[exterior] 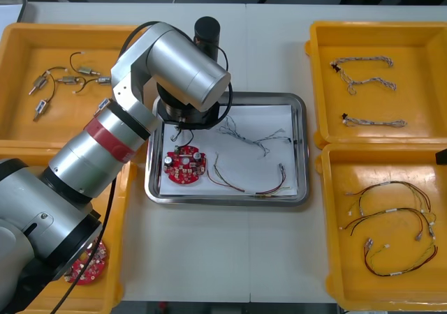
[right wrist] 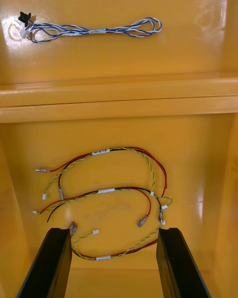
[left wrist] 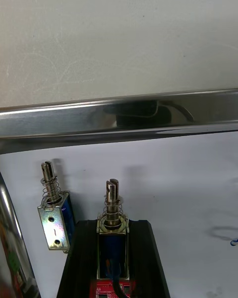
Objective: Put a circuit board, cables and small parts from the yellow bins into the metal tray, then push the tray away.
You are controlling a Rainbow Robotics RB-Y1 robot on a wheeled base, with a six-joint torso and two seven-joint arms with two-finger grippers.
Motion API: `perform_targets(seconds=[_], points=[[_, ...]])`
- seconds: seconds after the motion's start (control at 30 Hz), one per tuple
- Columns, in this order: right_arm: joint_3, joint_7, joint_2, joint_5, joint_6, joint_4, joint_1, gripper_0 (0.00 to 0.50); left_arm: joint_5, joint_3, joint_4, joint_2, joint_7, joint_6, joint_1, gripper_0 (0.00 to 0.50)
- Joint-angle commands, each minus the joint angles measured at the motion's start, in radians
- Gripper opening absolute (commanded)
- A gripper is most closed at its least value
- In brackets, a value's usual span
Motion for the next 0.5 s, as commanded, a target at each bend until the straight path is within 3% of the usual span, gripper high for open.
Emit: perform_targets(seconds=[0.03,0.1,0.2,0.27,0.5], points=[[-0.029,0.008,-0.022,-0.006,0.003,-0.029,0.012,0.500,0.006,-0.016,-0.006,-0.028,0.071,-0.011,-0.044,0.324],[-0.030,0.008,-0.022,-0.010,0.003,-0.029,0.013,0.500,0.007,-0.016,-0.007,-0.028,0.073,-0.011,-0.046,0.425],[-0.030,0.008,-0.022,-0.016,0.003,-0.032,0.013,0.500,0.012,-0.016,-0.015,-0.029,0.073,-0.011,-0.046,0.480],[-0.029,0.008,-0.022,-0.020,0.003,-0.039,0.013,0.500,0.012,-0.016,-0.026,-0.028,0.073,-0.005,-0.046,0.500],[-0.021,0.001,-0.022,-0.036,0.003,-0.097,0.013,0.500,0.047,0.049,-0.135,-0.025,0.053,0.098,-0.049,0.500]])
